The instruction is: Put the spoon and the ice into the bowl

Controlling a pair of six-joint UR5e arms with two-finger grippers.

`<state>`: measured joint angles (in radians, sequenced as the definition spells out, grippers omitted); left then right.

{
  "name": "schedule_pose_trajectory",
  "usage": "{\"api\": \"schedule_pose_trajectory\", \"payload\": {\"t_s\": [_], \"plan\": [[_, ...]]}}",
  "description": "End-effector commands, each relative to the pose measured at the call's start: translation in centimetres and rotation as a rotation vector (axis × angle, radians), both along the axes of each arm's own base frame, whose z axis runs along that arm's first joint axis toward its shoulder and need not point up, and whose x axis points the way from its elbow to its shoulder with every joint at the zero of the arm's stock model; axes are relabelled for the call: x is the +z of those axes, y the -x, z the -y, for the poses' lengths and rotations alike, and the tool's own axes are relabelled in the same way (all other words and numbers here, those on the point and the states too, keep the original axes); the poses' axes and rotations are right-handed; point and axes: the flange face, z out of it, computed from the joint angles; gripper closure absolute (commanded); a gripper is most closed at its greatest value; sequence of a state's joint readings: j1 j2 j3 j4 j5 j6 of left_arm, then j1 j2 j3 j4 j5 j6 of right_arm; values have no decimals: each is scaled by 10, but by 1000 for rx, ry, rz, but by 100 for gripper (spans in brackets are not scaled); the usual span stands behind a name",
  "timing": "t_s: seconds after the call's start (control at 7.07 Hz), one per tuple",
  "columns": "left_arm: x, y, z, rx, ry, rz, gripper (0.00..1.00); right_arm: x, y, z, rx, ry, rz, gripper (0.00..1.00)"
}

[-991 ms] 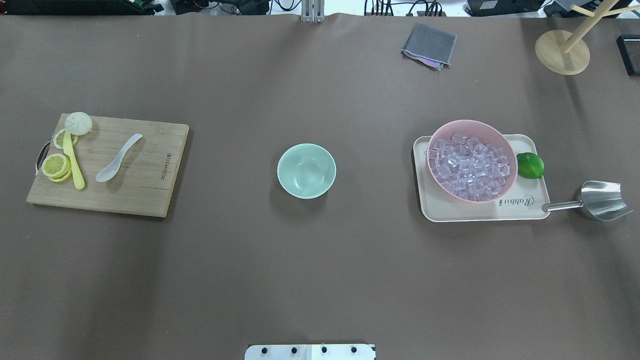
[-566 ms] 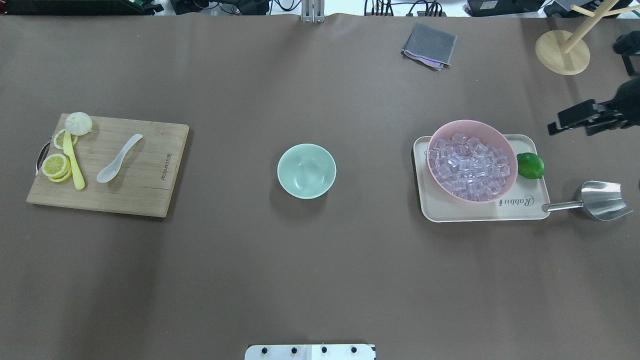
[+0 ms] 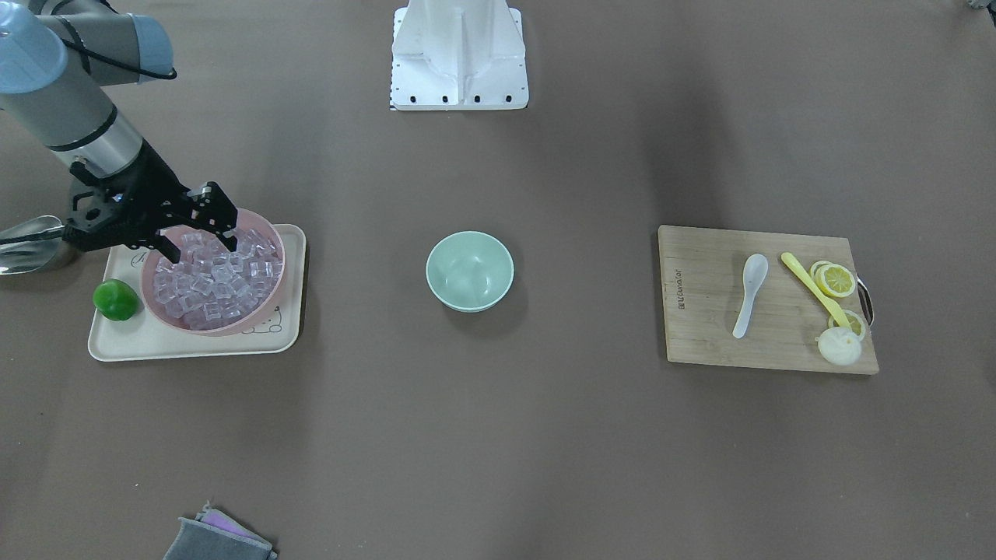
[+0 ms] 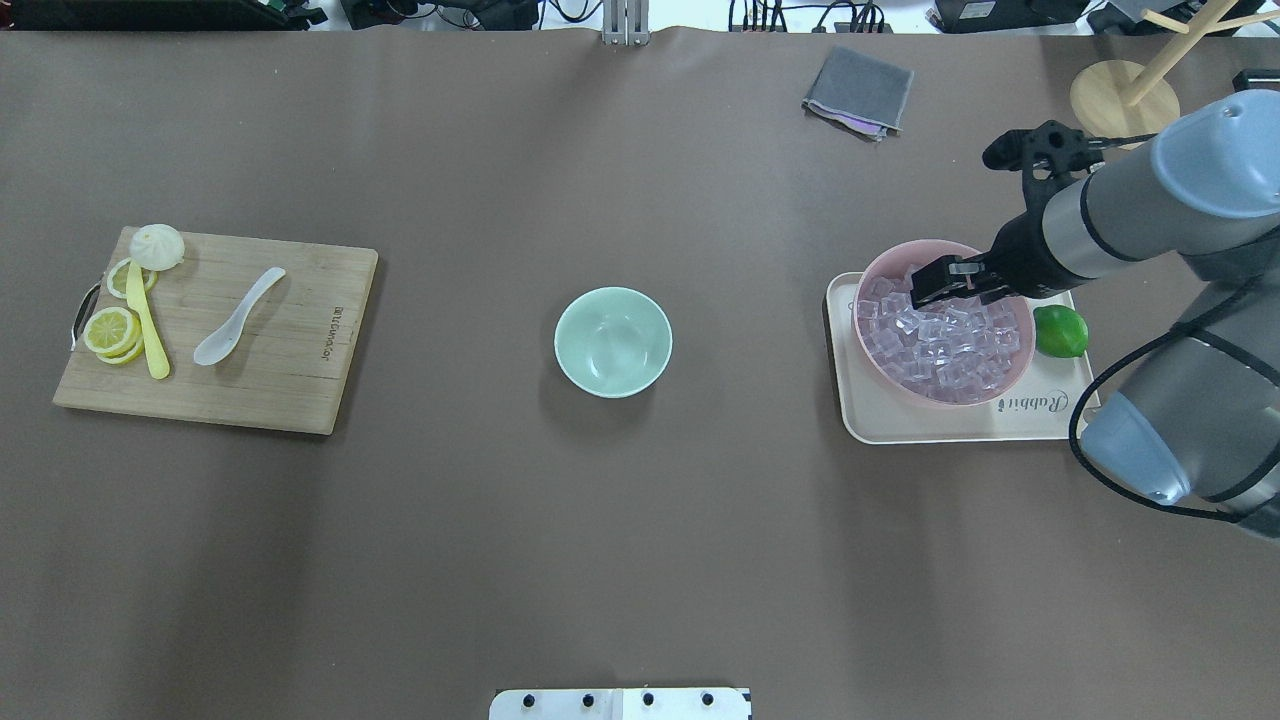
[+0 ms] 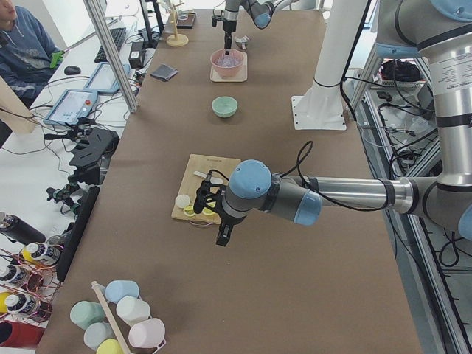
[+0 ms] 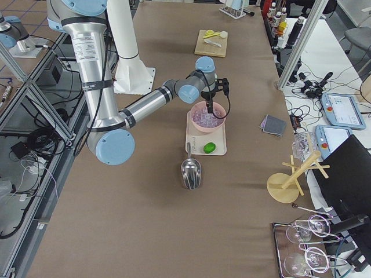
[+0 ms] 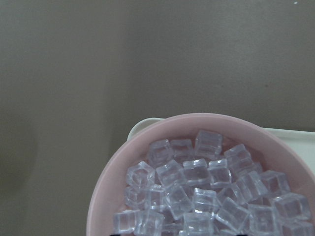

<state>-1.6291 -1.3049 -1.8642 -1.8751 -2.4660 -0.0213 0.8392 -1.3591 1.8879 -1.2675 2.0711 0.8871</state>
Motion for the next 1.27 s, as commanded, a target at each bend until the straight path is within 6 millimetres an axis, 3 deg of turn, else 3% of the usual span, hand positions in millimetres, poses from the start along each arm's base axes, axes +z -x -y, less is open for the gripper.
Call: {"api": "schedule_pose_trajectory", "payload": {"t_s": [0.0,0.42,0.85,1.13], "plan": [[-6,-1,2,1,-52,2,2,10,14,4,-57,-80,-47,24],[-6,-2,1,-18,-26,-11,2,35,21,12,-59,-67,-94,24],[-7,-2,1,-18,-25,-14,2,32,27,9,-64,-66,-92,30],[-8,-3,1,-11,-24,-33,2,40,27,6,-69,-55,-100,42]]}}
